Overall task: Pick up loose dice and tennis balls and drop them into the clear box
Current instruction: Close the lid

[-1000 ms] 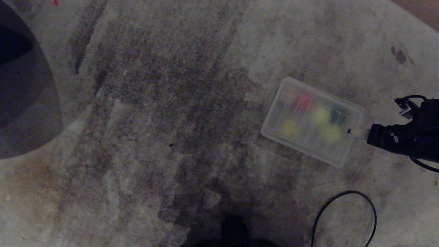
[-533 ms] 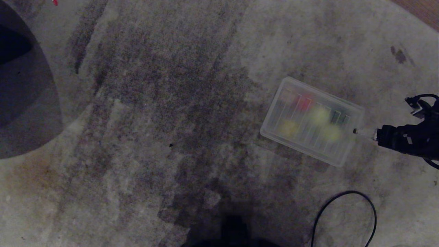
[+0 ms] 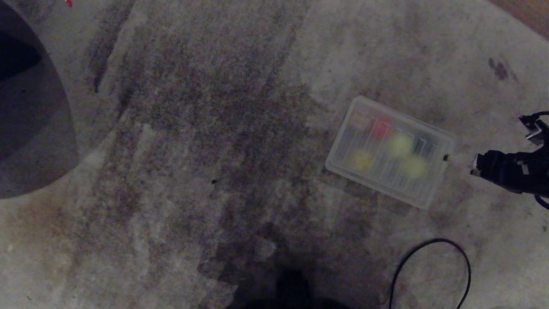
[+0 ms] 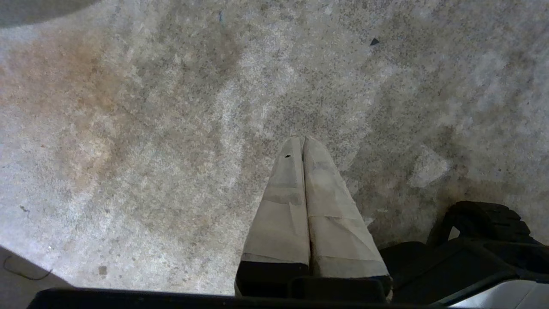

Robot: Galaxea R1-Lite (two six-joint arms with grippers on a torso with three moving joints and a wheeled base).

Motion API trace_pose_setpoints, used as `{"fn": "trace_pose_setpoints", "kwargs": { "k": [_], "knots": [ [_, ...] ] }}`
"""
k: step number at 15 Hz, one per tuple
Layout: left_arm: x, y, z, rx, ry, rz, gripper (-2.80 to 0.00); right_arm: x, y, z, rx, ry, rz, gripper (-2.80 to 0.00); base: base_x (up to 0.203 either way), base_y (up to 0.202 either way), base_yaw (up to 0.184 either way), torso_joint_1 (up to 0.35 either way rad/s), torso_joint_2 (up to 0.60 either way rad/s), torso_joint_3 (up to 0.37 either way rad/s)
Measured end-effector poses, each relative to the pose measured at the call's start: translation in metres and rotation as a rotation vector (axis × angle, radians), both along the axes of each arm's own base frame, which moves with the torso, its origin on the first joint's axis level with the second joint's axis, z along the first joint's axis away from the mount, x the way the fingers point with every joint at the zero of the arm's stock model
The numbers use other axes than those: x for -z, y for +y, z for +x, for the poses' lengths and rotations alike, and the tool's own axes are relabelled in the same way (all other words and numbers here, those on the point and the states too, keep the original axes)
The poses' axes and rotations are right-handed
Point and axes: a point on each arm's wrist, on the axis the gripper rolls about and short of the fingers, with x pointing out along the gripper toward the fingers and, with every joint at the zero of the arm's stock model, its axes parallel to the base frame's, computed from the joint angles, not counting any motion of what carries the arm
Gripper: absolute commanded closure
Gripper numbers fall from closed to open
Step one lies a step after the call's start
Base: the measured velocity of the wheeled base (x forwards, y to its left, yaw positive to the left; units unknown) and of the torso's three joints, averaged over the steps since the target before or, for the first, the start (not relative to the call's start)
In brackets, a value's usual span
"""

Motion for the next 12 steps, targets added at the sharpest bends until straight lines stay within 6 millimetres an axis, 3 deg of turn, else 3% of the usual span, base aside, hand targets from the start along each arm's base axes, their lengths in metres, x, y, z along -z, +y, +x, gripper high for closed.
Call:
{"fn": "trace_pose_setpoints", "kwargs": {
  "k": [6, 12],
  "knots": [
    [0.0, 0.0, 0.0, 0.0, 0.0, 0.0, 0.0, -0.007, 0.002, 0.007, -0.017, -0.019, 0.031, 0.0, 0.0, 0.0, 0.0, 0.0, 0.0, 0.0],
    [0.0, 0.0, 0.0, 0.0, 0.0, 0.0, 0.0, -0.014, 0.007, 0.03, -0.026, -0.028, 0.109, 0.0, 0.0, 0.0, 0.0, 0.0, 0.0, 0.0]
  ]
}}
